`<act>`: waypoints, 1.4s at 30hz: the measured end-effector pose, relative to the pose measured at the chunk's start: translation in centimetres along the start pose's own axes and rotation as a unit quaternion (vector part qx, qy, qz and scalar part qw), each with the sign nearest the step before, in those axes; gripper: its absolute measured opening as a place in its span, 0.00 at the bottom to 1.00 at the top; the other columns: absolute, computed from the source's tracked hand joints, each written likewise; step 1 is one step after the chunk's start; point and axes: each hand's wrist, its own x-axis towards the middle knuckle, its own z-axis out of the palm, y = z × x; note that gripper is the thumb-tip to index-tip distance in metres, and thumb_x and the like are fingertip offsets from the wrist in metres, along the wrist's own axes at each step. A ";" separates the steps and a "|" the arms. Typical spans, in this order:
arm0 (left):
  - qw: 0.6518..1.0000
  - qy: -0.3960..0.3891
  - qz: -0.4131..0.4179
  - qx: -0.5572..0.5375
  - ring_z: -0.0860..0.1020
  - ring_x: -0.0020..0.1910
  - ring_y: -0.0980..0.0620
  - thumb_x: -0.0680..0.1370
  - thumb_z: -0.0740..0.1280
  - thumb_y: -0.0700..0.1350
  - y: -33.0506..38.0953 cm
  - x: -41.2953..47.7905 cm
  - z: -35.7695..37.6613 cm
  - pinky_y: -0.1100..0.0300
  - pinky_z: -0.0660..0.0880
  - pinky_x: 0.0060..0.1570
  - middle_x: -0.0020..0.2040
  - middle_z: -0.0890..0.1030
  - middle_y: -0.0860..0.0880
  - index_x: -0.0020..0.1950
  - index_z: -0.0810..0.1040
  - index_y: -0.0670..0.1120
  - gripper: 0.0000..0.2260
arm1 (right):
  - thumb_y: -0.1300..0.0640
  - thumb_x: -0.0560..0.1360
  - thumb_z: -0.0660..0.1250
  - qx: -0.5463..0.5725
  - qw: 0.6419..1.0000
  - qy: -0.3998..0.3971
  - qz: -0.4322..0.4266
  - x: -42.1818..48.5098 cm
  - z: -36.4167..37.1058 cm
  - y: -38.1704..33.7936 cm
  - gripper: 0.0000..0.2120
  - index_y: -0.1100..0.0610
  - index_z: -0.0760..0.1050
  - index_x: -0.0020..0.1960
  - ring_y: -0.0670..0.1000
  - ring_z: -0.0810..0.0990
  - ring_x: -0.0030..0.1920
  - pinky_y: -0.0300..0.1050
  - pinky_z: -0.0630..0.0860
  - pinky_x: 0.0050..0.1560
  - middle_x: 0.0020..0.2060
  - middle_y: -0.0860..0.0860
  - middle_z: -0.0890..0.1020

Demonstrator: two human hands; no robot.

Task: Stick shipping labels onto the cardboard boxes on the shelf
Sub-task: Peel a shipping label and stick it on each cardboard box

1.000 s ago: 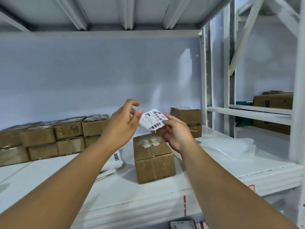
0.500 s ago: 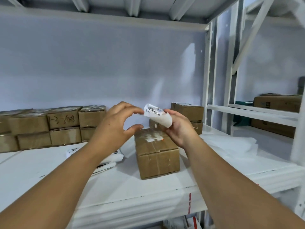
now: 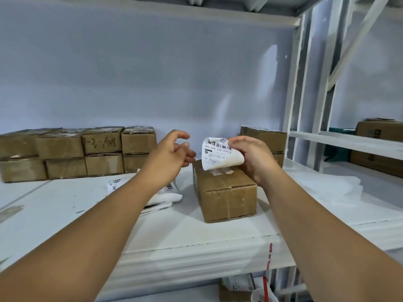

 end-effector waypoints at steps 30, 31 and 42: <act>0.934 -0.164 0.107 0.300 0.73 0.54 0.58 0.79 0.63 0.49 0.7 -0.8 0.9 0.72 0.66 0.51 0.54 0.77 0.55 0.60 0.80 0.53 0.11 | 0.67 0.78 0.59 0.226 0.970 -0.013 -0.084 -0.9 -0.7 -2.4 0.09 0.59 0.76 0.44 0.45 0.78 0.29 0.37 0.77 0.32 0.28 0.49 0.81; 0.936 -0.167 0.099 0.296 0.74 0.56 0.57 0.79 0.62 0.49 0.8 -0.7 1.0 0.67 0.68 0.55 0.56 0.78 0.55 0.59 0.80 0.53 0.11 | 0.67 0.77 0.59 0.244 0.965 -0.021 -0.095 -1.0 -0.8 -2.5 0.08 0.59 0.76 0.44 0.46 0.77 0.29 0.37 0.75 0.32 0.29 0.49 0.80; 0.935 -0.173 0.089 0.296 0.73 0.57 0.58 0.80 0.60 0.48 0.8 -0.7 1.3 0.66 0.66 0.52 0.60 0.79 0.56 0.61 0.79 0.53 0.12 | 0.61 0.77 0.62 0.406 0.912 0.005 -0.067 -1.6 -2.0 -3.5 0.03 0.56 0.74 0.47 0.44 0.75 0.25 0.35 0.70 0.25 0.30 0.49 0.81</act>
